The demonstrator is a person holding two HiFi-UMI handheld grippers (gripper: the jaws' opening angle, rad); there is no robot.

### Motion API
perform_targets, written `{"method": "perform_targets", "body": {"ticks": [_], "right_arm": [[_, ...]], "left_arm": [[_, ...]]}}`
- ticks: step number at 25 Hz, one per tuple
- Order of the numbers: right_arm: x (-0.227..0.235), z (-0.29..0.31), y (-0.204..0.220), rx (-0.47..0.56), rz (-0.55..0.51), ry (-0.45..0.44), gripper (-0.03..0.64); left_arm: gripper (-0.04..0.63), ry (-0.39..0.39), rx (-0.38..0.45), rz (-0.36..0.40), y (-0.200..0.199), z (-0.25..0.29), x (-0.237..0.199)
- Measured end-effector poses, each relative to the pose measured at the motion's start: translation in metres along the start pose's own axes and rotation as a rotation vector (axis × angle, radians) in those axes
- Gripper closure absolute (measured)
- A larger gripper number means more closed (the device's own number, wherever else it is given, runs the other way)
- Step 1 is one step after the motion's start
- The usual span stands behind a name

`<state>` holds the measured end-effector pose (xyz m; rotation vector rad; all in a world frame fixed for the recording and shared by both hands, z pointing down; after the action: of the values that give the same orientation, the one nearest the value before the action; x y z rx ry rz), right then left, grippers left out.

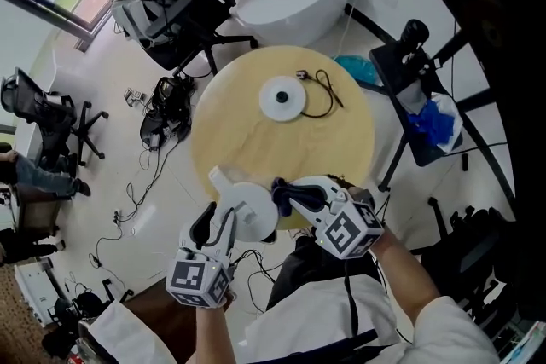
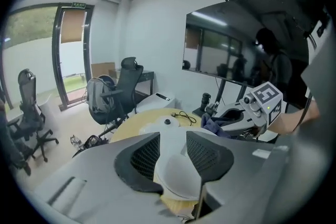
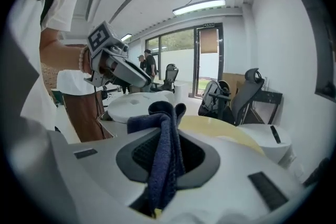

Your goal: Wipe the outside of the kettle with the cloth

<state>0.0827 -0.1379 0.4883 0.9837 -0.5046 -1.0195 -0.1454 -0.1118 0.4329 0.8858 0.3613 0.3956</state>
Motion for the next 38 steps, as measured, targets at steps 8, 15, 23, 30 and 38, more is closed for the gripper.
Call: {"method": "perform_targets", "body": {"ticks": [8, 15, 23, 30, 38], "right_arm": [[-0.005, 0.041, 0.056, -0.083, 0.112, -0.033, 0.548], [-0.007, 0.084, 0.124, -0.217, 0.164, -0.056, 0.548], [0.005, 0.096, 0.12, -0.252, 0.137, -0.114, 0.549], [0.028, 0.052, 0.027, 0.005, 0.06, -0.181, 0.549], [0.032, 0.034, -0.027, 0.06, -0.203, -0.19, 0.549]], "left_arm": [[0.418, -0.076, -0.05, 0.039, 0.014, 0.006, 0.021], [0.41, -0.105, -0.052, 0.044, 0.014, 0.008, 0.027], [0.41, -0.102, -0.081, 0.058, 0.018, 0.009, 0.027], [0.41, -0.1, -0.064, 0.044, 0.014, 0.013, 0.032], [0.41, -0.105, -0.066, 0.036, 0.013, 0.013, 0.033]]}}
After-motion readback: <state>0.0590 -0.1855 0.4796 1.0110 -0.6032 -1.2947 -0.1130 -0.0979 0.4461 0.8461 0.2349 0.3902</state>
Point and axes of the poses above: the fingertips, and each gripper's own axes: z forward along the fingers, x to its right, y out of its underside, the point moved 9 cm from there along -z, backward along the fingers, and after that the axes turned 3 degrees about y, right-handed, at the moved point
